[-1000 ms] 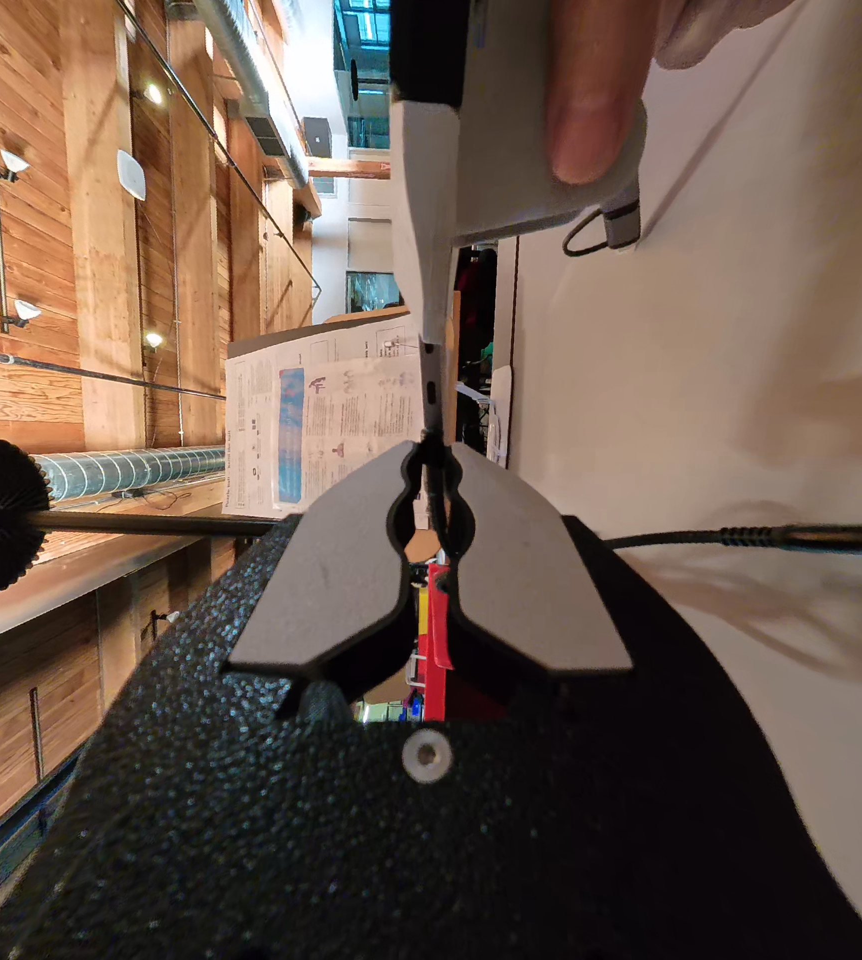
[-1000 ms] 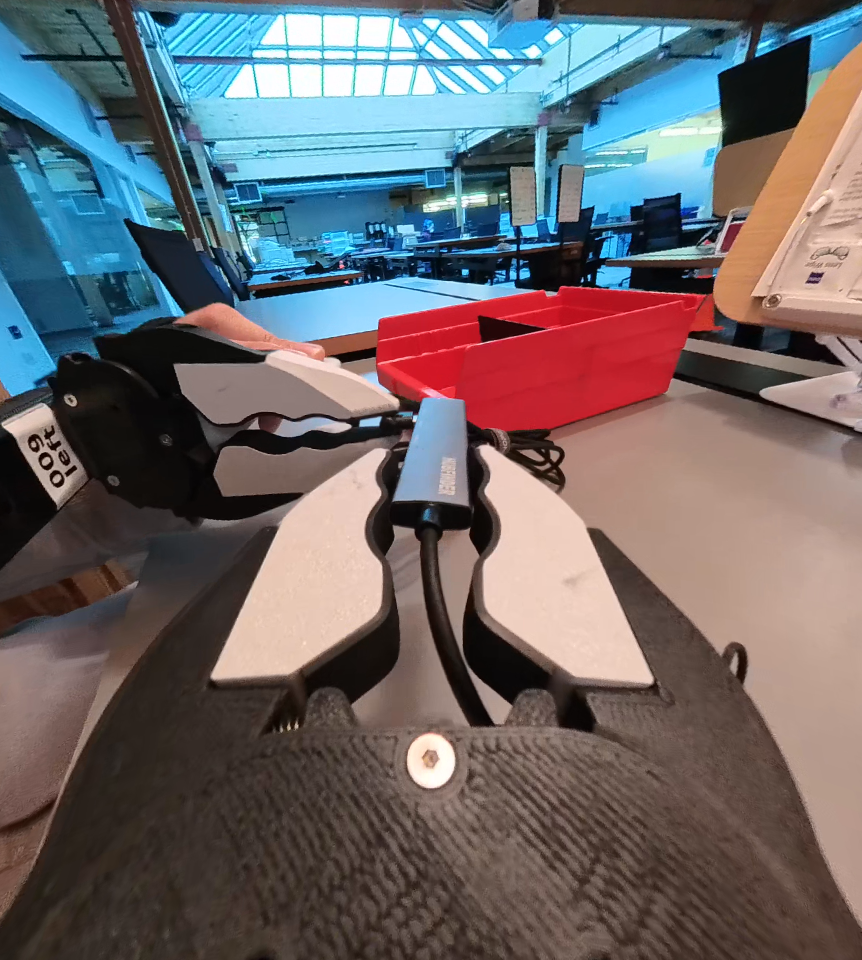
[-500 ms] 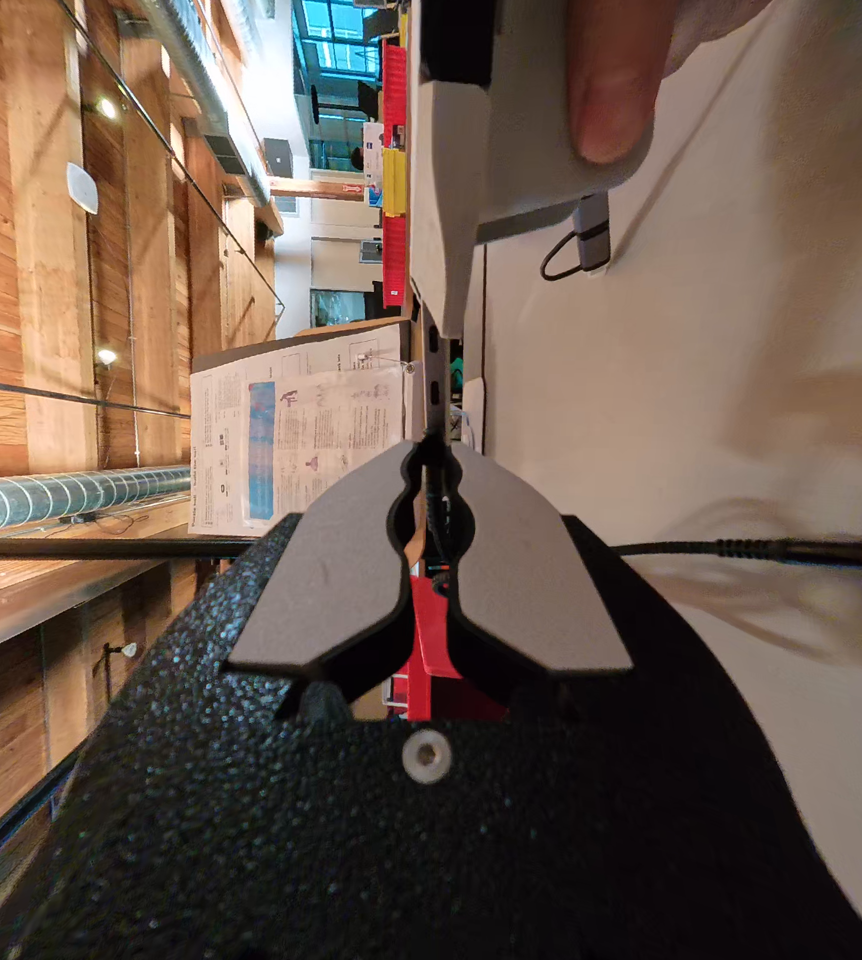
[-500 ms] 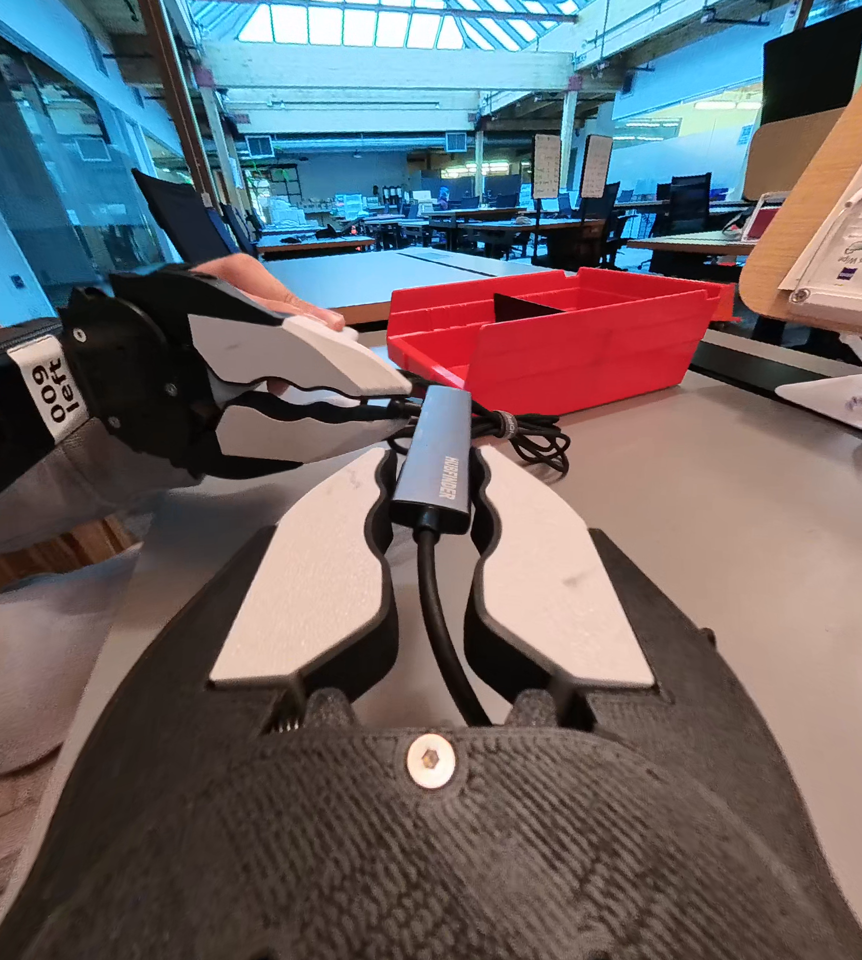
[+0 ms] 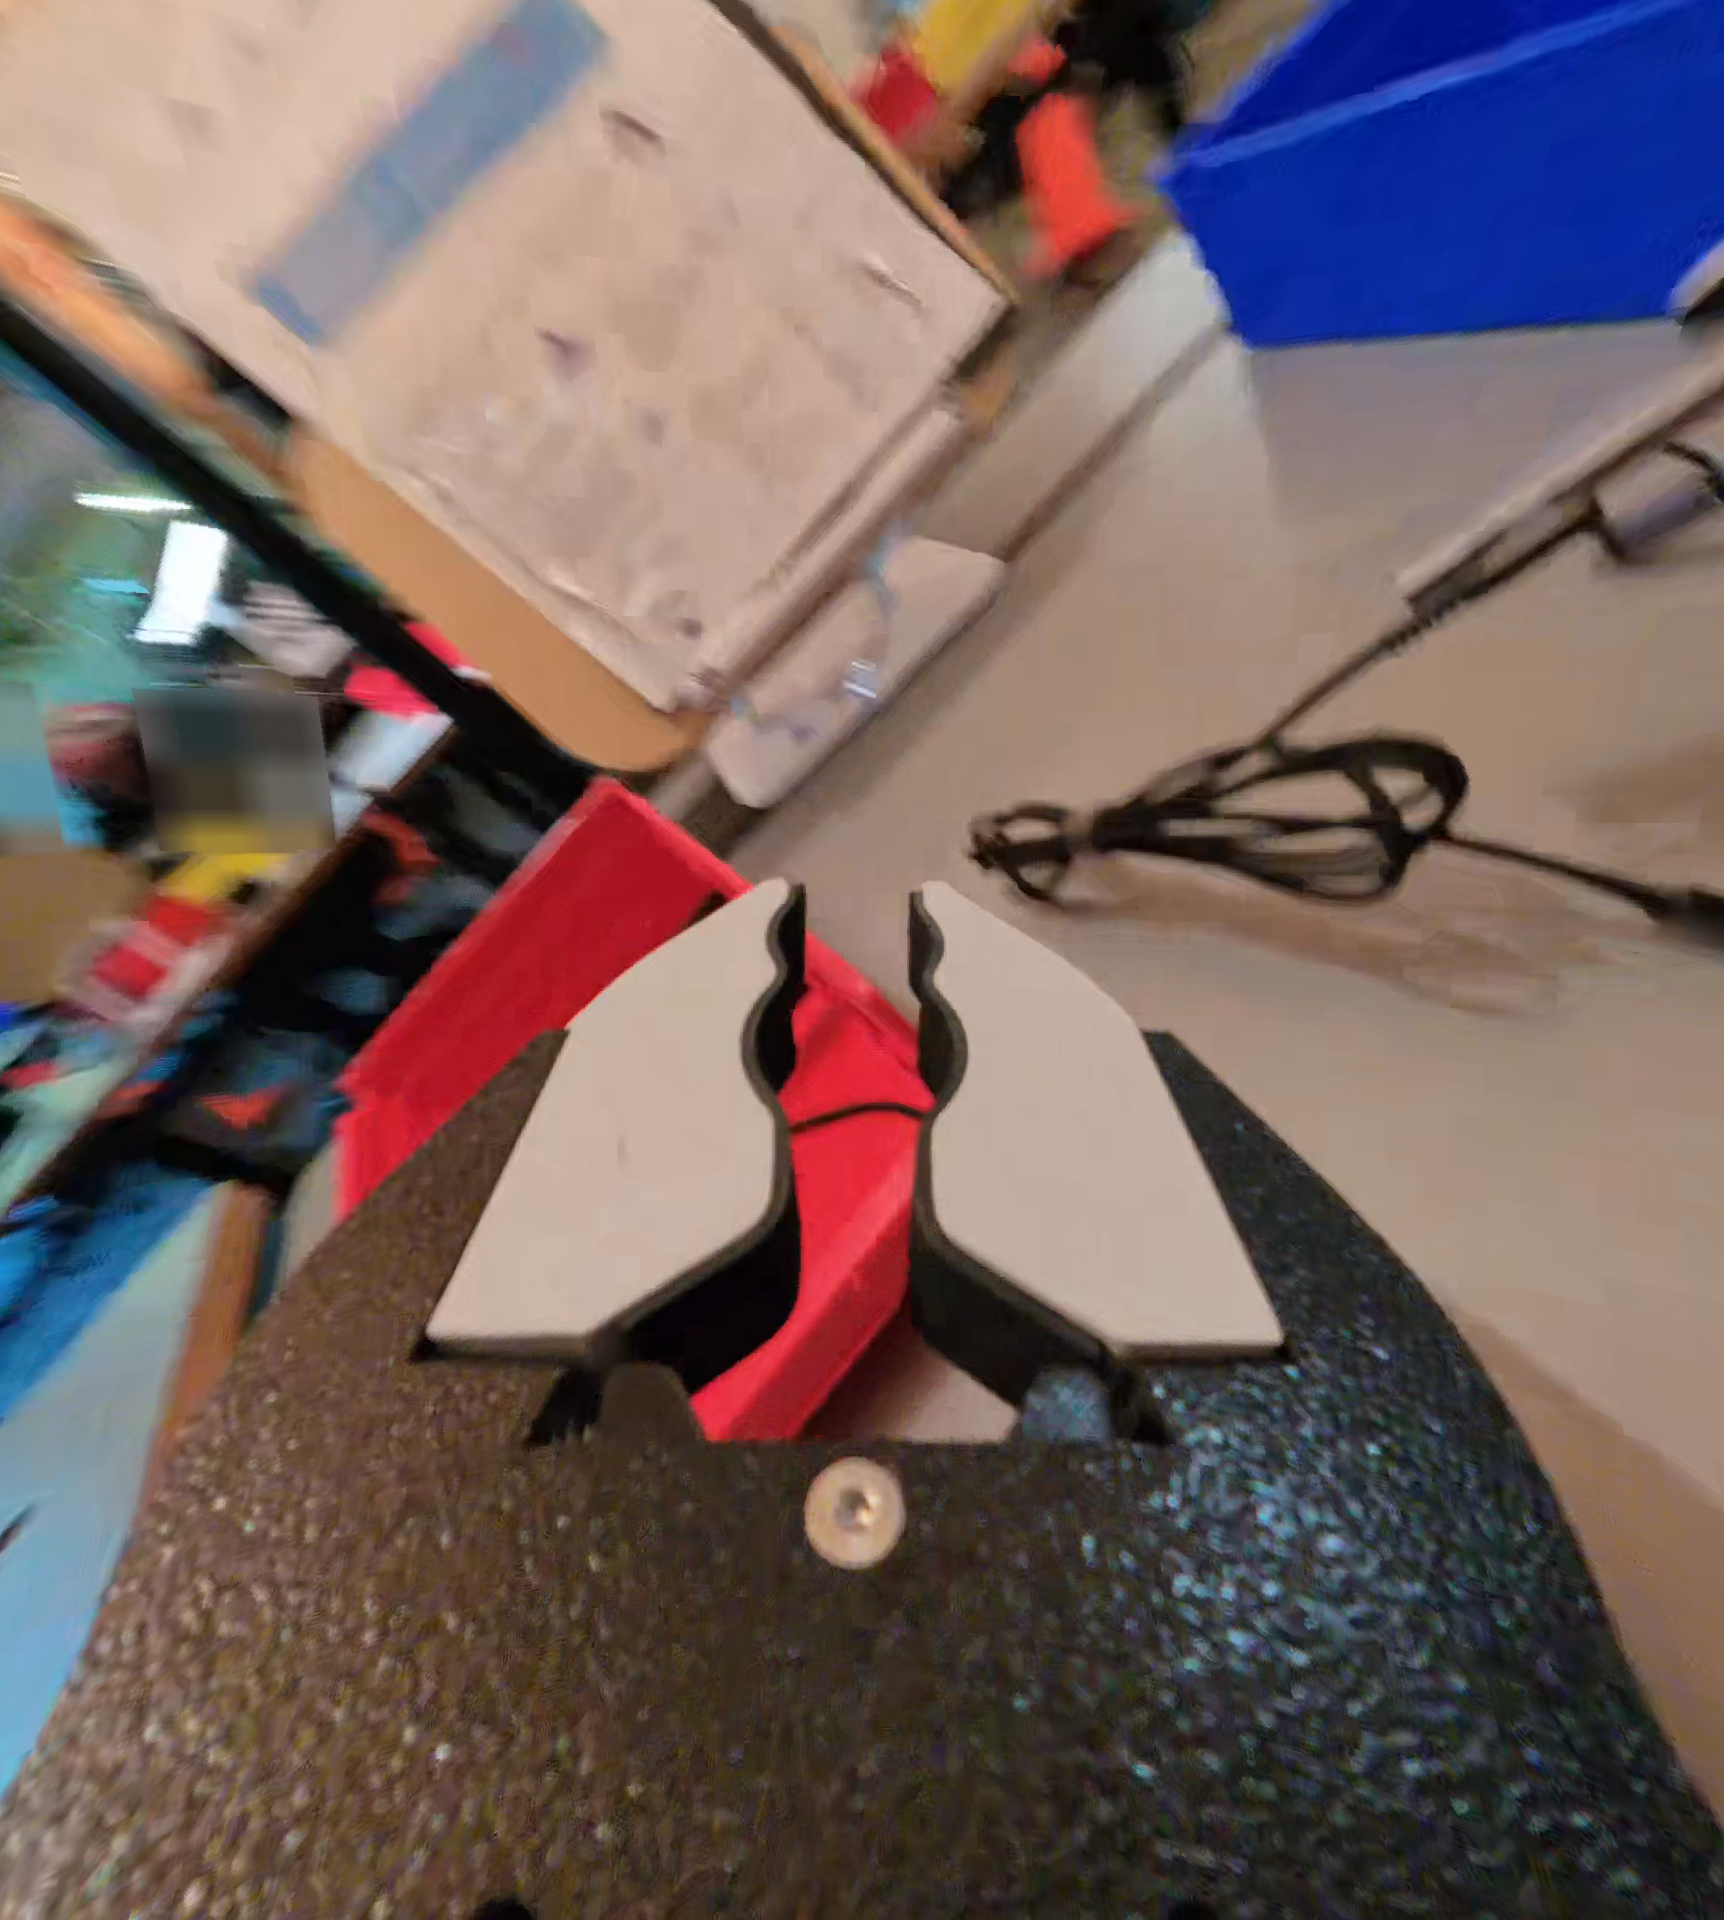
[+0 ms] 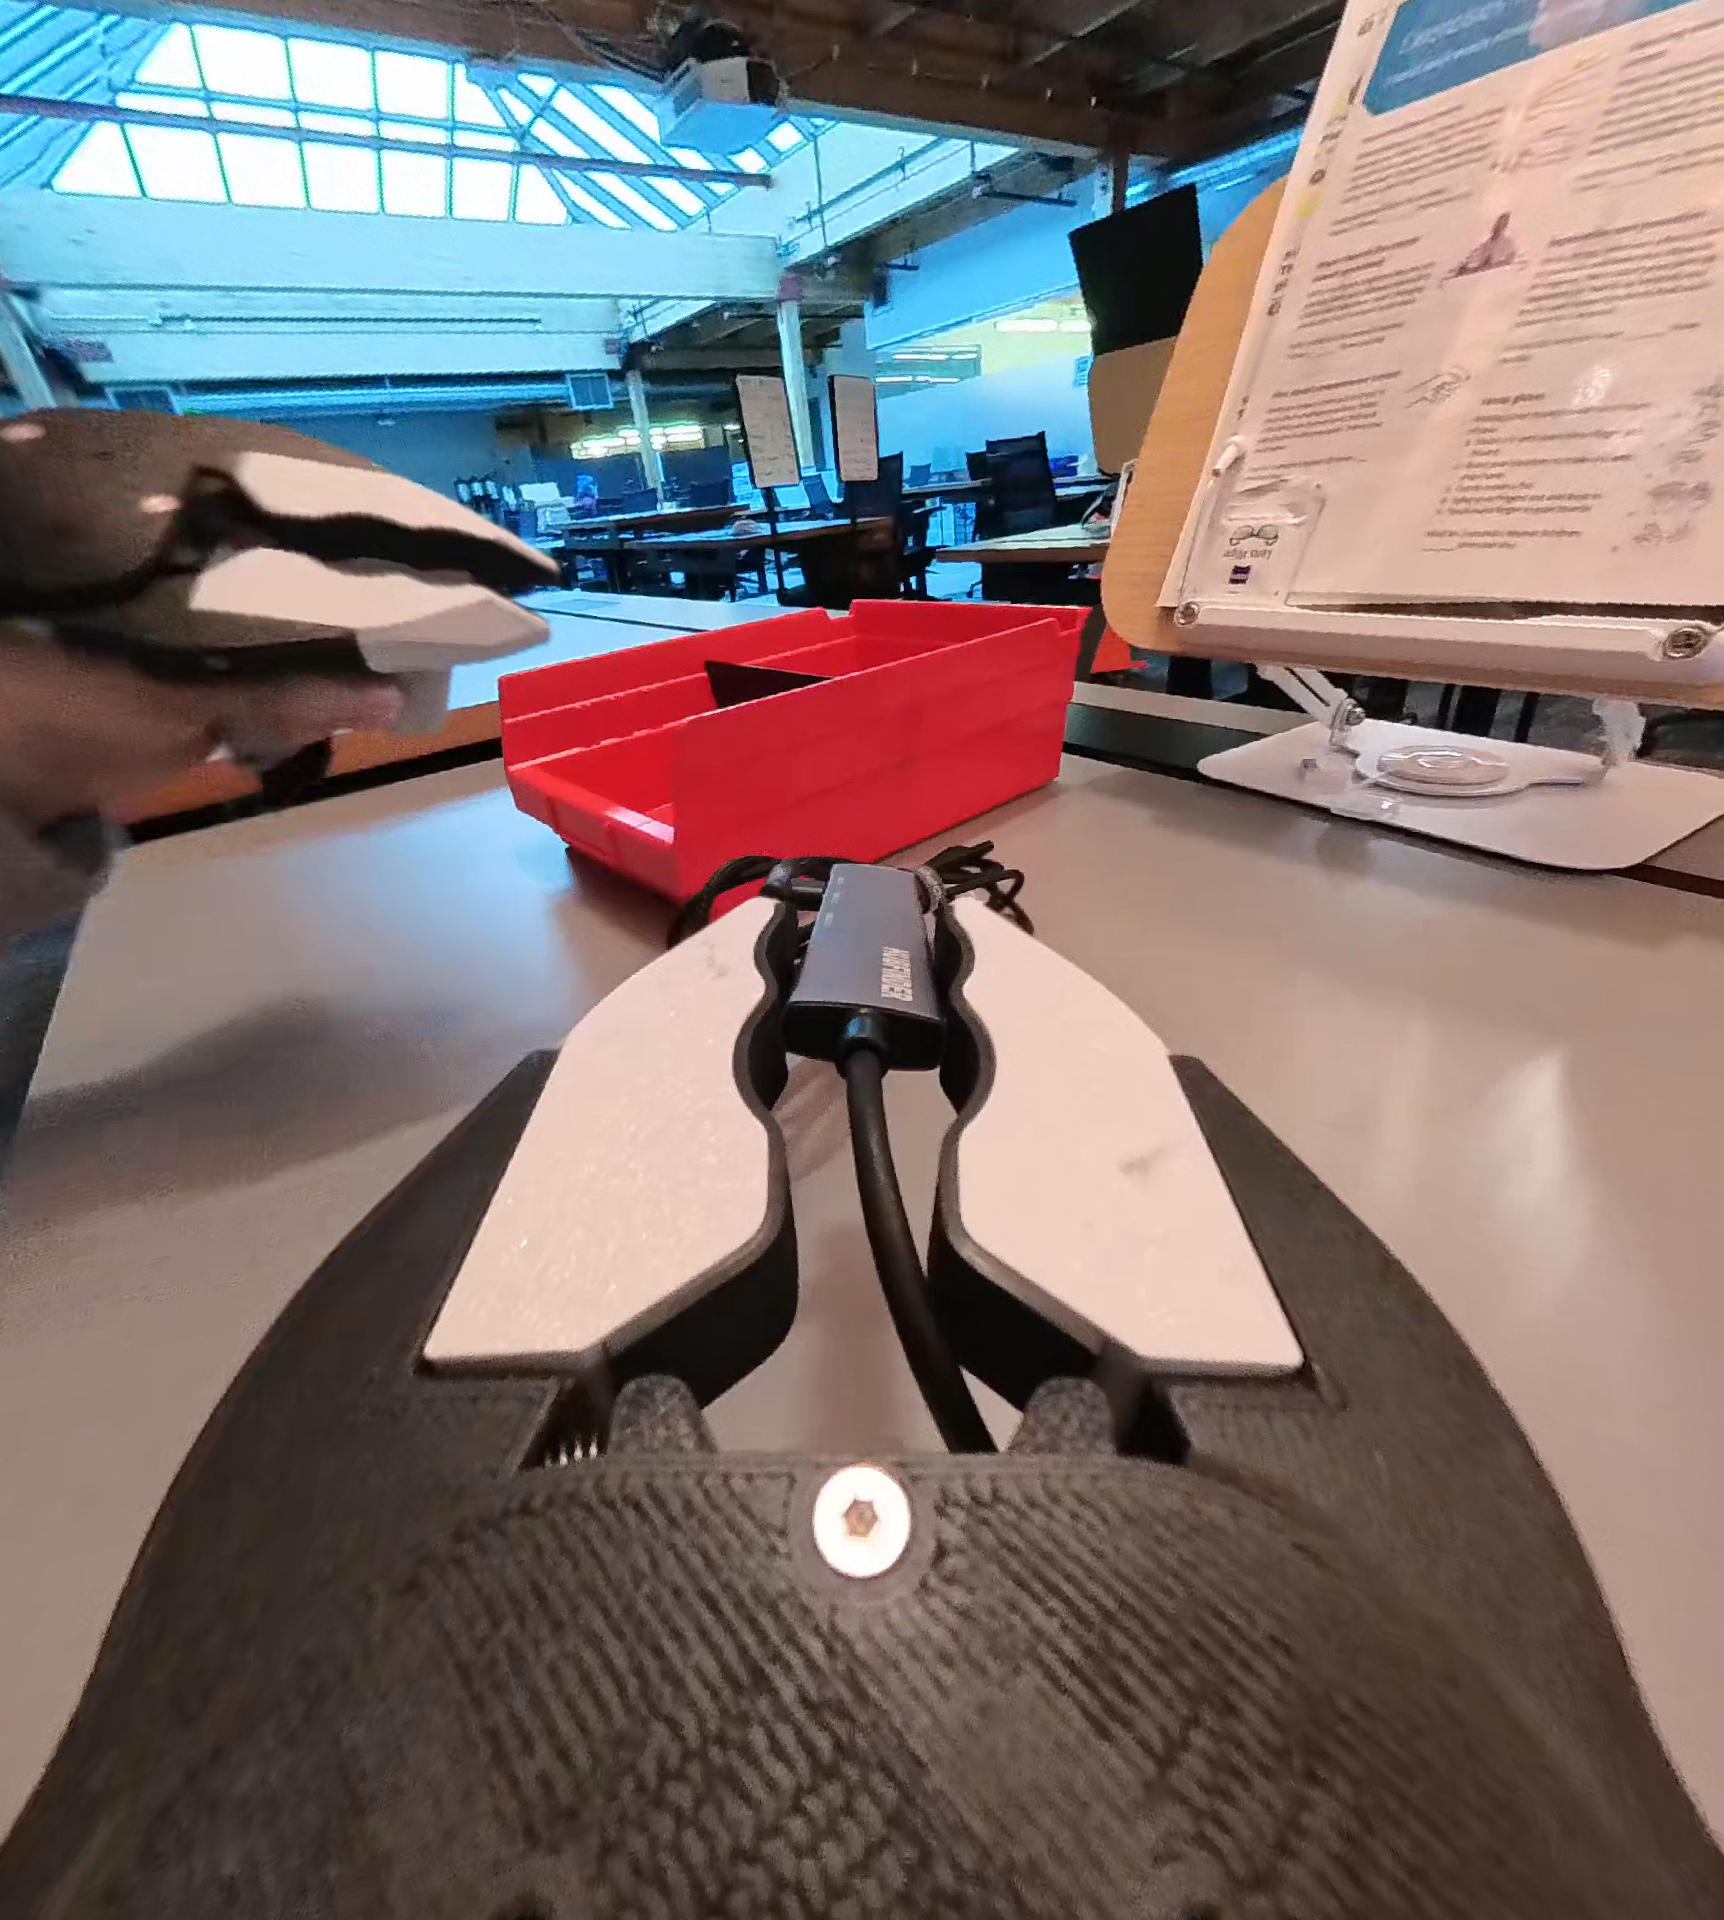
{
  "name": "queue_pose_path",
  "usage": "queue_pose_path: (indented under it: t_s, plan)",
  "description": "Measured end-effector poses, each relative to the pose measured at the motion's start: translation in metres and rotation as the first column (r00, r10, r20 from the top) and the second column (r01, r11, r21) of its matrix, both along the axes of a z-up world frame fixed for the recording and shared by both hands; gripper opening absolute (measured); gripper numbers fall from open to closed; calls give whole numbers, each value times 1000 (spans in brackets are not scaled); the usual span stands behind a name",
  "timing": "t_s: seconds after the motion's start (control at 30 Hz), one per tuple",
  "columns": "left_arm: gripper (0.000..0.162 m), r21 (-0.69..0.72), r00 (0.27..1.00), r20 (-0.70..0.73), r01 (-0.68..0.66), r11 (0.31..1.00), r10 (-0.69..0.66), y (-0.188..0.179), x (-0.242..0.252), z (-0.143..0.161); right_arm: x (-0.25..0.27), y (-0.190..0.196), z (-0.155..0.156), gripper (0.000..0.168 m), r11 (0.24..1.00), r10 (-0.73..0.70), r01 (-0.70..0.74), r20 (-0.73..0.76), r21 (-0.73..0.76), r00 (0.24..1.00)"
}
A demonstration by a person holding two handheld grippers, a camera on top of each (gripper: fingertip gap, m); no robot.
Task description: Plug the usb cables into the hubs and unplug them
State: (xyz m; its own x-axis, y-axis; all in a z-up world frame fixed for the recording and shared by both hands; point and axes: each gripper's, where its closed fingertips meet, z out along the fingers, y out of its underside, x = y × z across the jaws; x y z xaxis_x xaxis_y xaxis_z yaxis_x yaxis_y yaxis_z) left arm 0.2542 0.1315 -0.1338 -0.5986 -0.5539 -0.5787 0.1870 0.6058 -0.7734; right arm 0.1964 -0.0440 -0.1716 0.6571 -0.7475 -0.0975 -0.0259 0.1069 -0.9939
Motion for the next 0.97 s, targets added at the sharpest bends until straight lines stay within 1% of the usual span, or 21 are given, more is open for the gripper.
queue_pose_path:
  t_s: [0.03,0.07,0.1,0.17,0.2,0.3,0.37,0.4,0.43,0.53,0.6,0.67,0.7,0.77,0.8,0.9,0.97]
  plan:
    - [21,48,995,-69,75,996,-72,8,8,-9,-1,2,0,25,1000,15,-15,-2,-4,1000]
    - [22,126,984,-131,139,982,-123,17,18,-20,-1,3,-1,26,1000,26,-26,-5,-5,1000]
    - [29,224,969,-189,201,954,-160,26,29,-32,-1,3,-1,26,1000,27,-27,-5,-2,1000]
    - [31,394,949,-263,270,879,-174,46,57,-50,-1,2,0,26,999,31,-31,-6,9,999]
    - [33,455,932,-317,314,833,-178,52,69,-60,-1,1,0,26,999,35,-35,-8,17,999]
    - [33,576,881,-444,420,701,-163,64,96,-84,-2,0,1,26,998,53,-52,-14,41,999]
    - [33,620,849,-499,488,614,-171,62,105,-100,-2,0,2,26,996,65,-64,-16,55,998]
    - [33,629,839,-513,511,586,-182,58,110,-106,-2,-1,2,26,996,68,-67,-18,61,998]
    - [34,627,829,-528,529,572,-187,53,114,-113,-2,-1,2,25,995,70,-69,-19,65,997]
    - [33,604,798,-571,567,560,-192,43,123,-131,-3,0,3,25,994,85,-84,-15,67,996]
    - [27,604,788,-591,572,555,-170,45,130,-141,-4,0,3,25,994,86,-86,-12,63,996]
    - [20,580,761,-630,594,559,-155,47,129,-148,-4,1,3,25,994,92,-91,-14,61,996]
    - [17,557,751,-641,597,576,-158,46,129,-149,-4,1,3,26,994,93,-92,-14,62,996]
    - [12,510,717,-686,594,622,-123,47,125,-151,-4,1,3,25,993,98,-96,-16,69,995]
    - [10,496,714,-692,577,649,-106,47,125,-151,-4,0,3,25,993,97,-96,-17,75,995]
    - [3,501,748,-659,520,692,-85,50,125,-150,-3,-5,5,25,991,85,-82,-16,106,996]
    - [2,513,779,-623,469,719,-64,55,127,-139,-2,-8,7,25,989,78,-75,-15,130,997]
